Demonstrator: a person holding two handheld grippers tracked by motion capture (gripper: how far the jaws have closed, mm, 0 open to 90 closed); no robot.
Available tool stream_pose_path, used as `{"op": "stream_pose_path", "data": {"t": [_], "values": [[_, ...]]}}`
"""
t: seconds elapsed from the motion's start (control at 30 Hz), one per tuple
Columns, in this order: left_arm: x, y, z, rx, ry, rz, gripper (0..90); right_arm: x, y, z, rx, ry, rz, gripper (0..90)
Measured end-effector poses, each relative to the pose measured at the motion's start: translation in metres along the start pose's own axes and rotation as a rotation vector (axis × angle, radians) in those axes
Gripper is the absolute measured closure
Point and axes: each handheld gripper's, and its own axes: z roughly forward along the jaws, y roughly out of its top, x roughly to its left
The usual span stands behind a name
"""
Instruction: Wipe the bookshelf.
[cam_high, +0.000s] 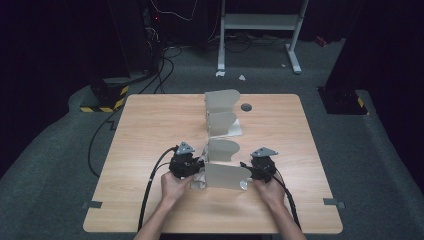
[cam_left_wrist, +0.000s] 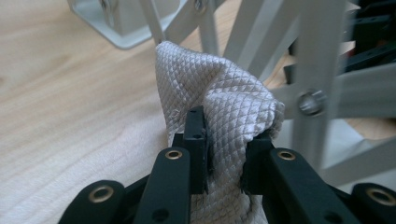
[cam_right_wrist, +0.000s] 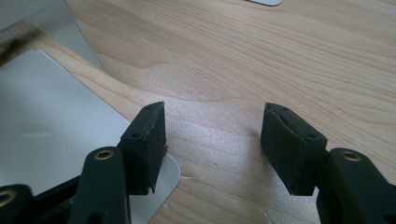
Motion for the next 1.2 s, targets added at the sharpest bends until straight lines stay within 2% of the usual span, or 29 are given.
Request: {"op": "stream_pose_path", "data": {"t": [0.03, 0.1, 0.23, 0.37, 0.43, 0.5, 0.6, 0.7, 0.8, 0.87, 0.97, 1.07, 1.2], "values": [[0.000, -0.001, 0.002, 0.008, 0.003, 0.006, 76.6, 0.000, 0.000, 0.000, 0.000, 0.000, 0.000, 40.7], [0.001, -0.001, 0.003, 0.005, 0.002, -0.007, 76.6, 0.000, 0.000, 0.000, 0.000, 0.000, 0.000, 40.7], [-0.001, -0.003, -0.001, 0.005, 0.004, -0.001, 76.6, 0.000, 0.000, 0.000, 0.000, 0.000, 0.000, 40.7], [-0.007, 0.003, -0.022, -0.043, -0.020, 0.019, 76.6, 0.000, 0.000, 0.000, 0.000, 0.000, 0.000, 40.6], [-0.011, 0.009, -0.033, -0.059, -0.004, 0.050, 76.9, 0.000, 0.000, 0.000, 0.000, 0.000, 0.001, 40.6], [-0.013, 0.012, -0.041, -0.076, -0.013, 0.053, 77.0, 0.000, 0.000, 0.000, 0.000, 0.001, 0.000, 40.6], [-0.015, 0.017, -0.047, -0.090, -0.024, 0.061, 77.4, 0.000, 0.000, 0.000, 0.000, 0.002, -0.001, 40.6], [-0.017, 0.018, -0.052, -0.104, -0.044, 0.049, 78.5, 0.000, 0.000, 0.000, 0.000, 0.001, 0.001, 40.7], [-0.023, 0.020, -0.057, -0.114, -0.042, 0.082, 79.5, 0.000, -0.001, -0.001, 0.000, -0.006, 0.008, 40.7], [-0.025, 0.021, -0.060, -0.111, -0.051, 0.085, 79.6, 0.000, -0.001, -0.001, 0.000, -0.006, 0.008, 40.6], [-0.030, 0.020, -0.065, -0.109, -0.032, 0.106, 79.6, 0.000, -0.001, -0.001, 0.000, -0.006, 0.008, 40.6], [-0.033, 0.016, -0.065, -0.113, 0.000, 0.086, 79.4, 0.000, -0.001, -0.001, 0.000, -0.004, 0.006, 40.6], [-0.033, 0.007, -0.052, -0.082, 0.014, 0.056, 79.4, 0.000, -0.001, -0.001, 0.000, -0.003, 0.004, 40.7]]}}
